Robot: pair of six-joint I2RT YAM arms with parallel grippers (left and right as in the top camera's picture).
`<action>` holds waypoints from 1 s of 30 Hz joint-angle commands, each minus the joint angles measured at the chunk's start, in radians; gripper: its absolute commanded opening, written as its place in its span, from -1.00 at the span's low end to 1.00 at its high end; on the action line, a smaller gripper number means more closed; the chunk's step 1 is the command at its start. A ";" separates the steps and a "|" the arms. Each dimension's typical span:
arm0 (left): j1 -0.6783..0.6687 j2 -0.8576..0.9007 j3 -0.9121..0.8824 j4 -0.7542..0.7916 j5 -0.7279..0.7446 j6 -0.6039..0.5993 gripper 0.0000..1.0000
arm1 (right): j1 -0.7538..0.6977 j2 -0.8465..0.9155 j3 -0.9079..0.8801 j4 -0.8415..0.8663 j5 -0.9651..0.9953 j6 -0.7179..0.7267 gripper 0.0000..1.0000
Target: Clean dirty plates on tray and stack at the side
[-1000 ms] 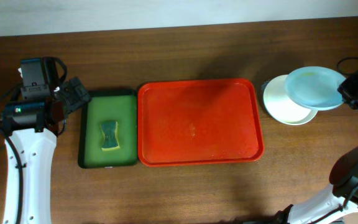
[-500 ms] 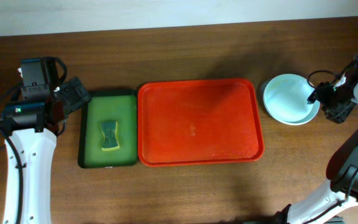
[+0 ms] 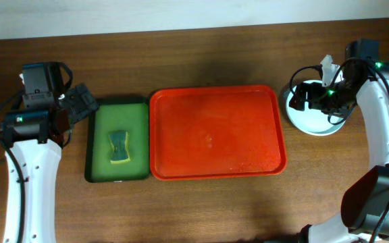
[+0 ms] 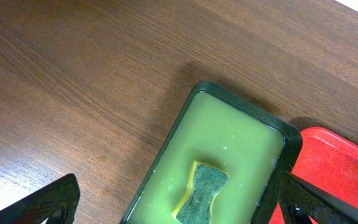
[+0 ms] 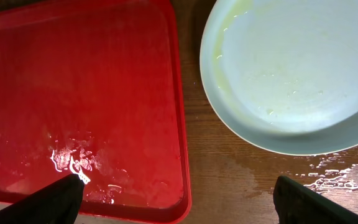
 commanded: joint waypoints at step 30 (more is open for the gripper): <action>0.003 -0.014 0.007 0.001 -0.004 -0.006 0.98 | 0.409 -1.407 -0.360 0.417 0.092 -0.040 0.97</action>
